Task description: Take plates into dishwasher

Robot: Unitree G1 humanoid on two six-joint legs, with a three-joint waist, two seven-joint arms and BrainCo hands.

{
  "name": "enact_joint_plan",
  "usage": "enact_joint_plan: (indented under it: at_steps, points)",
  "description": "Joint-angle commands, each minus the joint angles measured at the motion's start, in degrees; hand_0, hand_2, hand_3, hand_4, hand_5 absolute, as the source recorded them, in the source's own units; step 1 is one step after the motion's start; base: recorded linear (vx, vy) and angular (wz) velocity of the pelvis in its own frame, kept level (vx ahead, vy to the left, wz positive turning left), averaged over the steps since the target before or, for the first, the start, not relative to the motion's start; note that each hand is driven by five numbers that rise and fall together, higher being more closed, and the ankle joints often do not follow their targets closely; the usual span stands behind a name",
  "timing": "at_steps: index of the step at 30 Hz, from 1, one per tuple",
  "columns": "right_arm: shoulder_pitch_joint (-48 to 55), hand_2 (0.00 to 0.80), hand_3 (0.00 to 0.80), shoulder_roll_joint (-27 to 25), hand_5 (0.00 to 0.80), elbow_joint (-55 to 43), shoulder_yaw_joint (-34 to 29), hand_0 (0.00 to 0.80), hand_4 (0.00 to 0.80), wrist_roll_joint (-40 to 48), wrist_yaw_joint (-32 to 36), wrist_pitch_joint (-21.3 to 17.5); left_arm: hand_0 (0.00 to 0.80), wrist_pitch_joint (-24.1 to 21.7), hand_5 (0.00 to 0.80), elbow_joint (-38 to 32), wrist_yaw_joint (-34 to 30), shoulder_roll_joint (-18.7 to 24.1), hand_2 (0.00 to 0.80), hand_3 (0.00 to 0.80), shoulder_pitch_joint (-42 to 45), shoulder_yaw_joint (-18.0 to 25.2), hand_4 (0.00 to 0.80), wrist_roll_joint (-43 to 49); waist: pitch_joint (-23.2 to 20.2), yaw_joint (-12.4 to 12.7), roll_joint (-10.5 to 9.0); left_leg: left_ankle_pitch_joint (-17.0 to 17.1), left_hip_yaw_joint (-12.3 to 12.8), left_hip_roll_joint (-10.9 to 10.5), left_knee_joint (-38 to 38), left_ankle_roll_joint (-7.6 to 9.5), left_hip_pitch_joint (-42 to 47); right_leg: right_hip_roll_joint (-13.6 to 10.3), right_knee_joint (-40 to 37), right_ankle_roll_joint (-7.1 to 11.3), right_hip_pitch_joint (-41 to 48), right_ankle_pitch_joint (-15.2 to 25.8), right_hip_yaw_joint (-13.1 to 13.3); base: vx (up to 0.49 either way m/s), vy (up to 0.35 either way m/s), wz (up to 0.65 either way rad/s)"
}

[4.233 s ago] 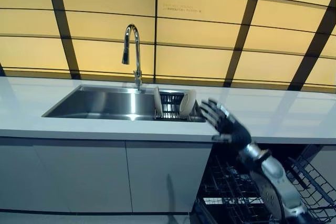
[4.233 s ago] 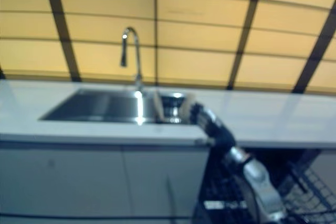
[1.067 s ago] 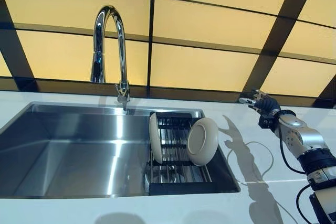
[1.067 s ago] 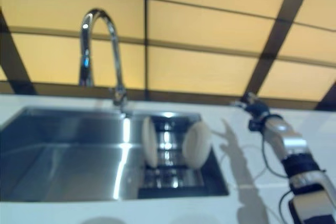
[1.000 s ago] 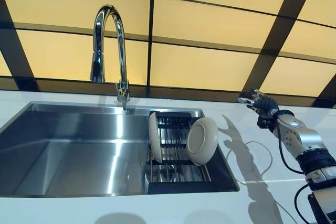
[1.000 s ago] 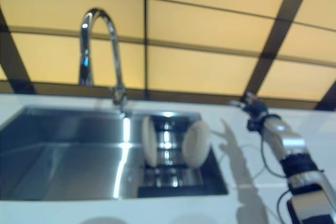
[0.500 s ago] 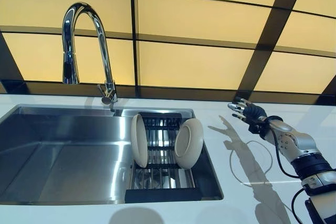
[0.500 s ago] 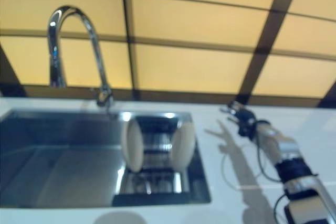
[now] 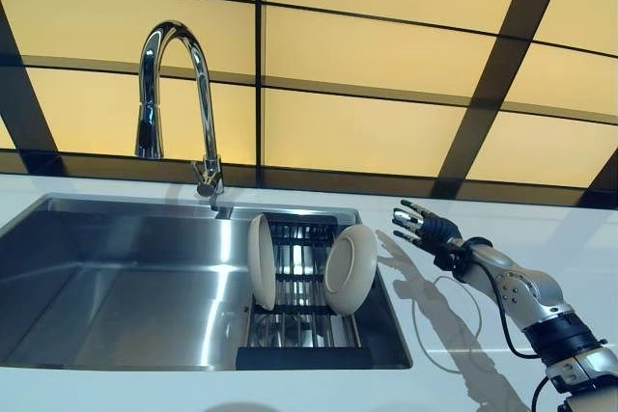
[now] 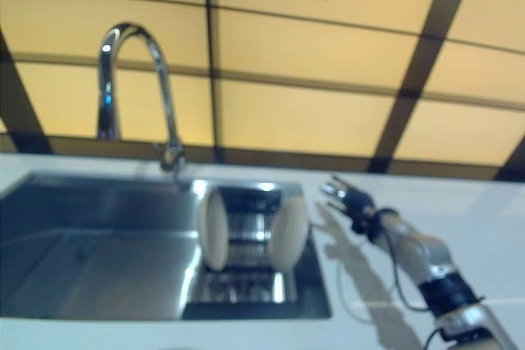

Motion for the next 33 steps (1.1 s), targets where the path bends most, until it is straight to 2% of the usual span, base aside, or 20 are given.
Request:
enact_joint_plan:
  at_steps: [1, 8, 19, 33]
  points:
    - [0.4, 0.0, 0.0, 1.0, 0.0, -5.8, -1.5, 0.0, 0.0, 3.4, -1.5, -1.7, 0.0, -2.1, 0.0, 2.6, 1.3, -0.3, 0.0, 0.0, -3.0, 1.6, 0.0, -0.5, -0.5, -0.9, -0.69, -5.7, 1.4, -2.5, 0.2, 0.77, 2.7, 0.3, 1.8, 2.03, -2.0, 0.3, 0.7, 0.0, 0.0, 0.0]
    - [4.6, 0.0, 0.0, 1.7, 0.0, -11.1, -1.5, 0.0, 0.0, 3.7, -4.3, -1.8, 0.0, -2.5, 0.0, 2.7, 1.6, -0.7, 0.0, 0.0, -3.5, 1.5, 0.0, -1.5, -0.5, -2.0, -0.63, -6.0, 2.1, -2.3, 0.2, 0.87, 3.1, 0.7, 1.7, 1.98, -1.9, 0.2, 1.3, -0.002, 0.0, -0.01]
    - [5.8, 0.0, 0.0, 3.4, 0.0, -11.9, -1.1, 0.0, 0.0, 4.2, -6.1, -1.8, 0.0, -2.8, 0.0, 3.8, 1.7, -1.0, 0.0, 0.0, -4.2, 0.9, 0.0, -1.7, -0.2, -2.0, -0.87, -6.4, 2.1, -2.5, 0.2, 1.06, 3.6, 0.7, 1.5, 2.05, -1.5, 0.1, 1.0, -0.001, 0.0, 0.0]
    - [7.2, 0.0, 0.0, 3.5, 0.0, -16.0, -0.3, 0.0, 0.0, 4.3, -4.8, -1.6, 0.0, -2.4, 0.0, 3.3, 1.4, -0.6, 0.0, 0.0, -3.8, 0.9, 0.0, -1.7, -0.3, -2.2, -0.85, -6.8, 2.3, -2.6, 0.2, 1.19, 3.8, 0.6, 1.2, 2.25, -1.4, 0.3, 0.8, 0.0, 0.0, 0.0]
